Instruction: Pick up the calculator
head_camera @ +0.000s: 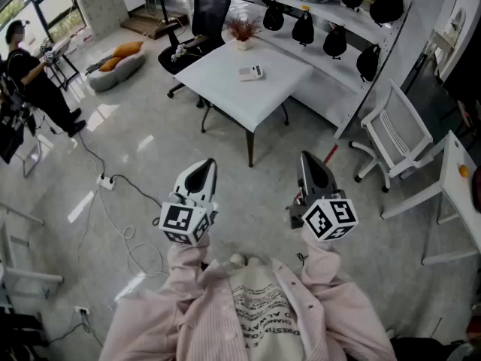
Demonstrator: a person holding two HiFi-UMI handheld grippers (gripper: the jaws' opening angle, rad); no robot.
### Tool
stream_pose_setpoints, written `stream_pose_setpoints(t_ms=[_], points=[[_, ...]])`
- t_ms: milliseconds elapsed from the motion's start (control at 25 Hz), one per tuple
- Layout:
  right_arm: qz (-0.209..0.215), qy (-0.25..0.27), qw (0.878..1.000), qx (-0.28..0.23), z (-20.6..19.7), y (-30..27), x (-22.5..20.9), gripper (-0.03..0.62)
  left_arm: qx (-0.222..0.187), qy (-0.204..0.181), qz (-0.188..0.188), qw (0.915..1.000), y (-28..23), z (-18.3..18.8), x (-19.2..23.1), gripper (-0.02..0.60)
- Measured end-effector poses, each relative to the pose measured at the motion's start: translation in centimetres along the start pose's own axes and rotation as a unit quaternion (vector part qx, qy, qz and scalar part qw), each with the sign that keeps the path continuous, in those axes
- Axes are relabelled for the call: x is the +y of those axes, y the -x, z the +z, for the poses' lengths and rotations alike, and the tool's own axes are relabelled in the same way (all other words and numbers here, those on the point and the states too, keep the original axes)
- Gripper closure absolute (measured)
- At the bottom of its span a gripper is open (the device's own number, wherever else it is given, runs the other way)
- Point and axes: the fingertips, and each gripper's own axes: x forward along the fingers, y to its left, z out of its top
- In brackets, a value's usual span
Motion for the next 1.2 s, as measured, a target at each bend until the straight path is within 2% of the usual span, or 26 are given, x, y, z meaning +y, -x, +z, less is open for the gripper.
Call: stream_pose_setpoints(t_ms=[280, 600, 960, 1200], points=[[0.003, -0.001, 1.0, 0.006, 0.2, 0.5, -0.7, 0.595, 0.001, 0.001, 0.005, 1.0, 0.0, 0.2, -1.0, 0.581], [0.033, -0.02, 0.999, 0.016, -0.3, 1.2, -1.9, 0.592, 0.005, 0.002, 0.017, 0.9998, 0.0, -0.5, -2.4, 0.58], [0.034, -0.049, 0.997, 0.044, -1.5, 1.2, -3.6, 0.439, 0.016, 0.009, 0.027, 0.9995, -0.8, -1.6, -3.1, 0.58], [0.033, -0.065, 0.996, 0.051, -2.7, 0.4, -4.6, 0.408, 0.025, 0.012, 0.031, 0.9991, -1.7, -2.6, -2.5, 0.58]])
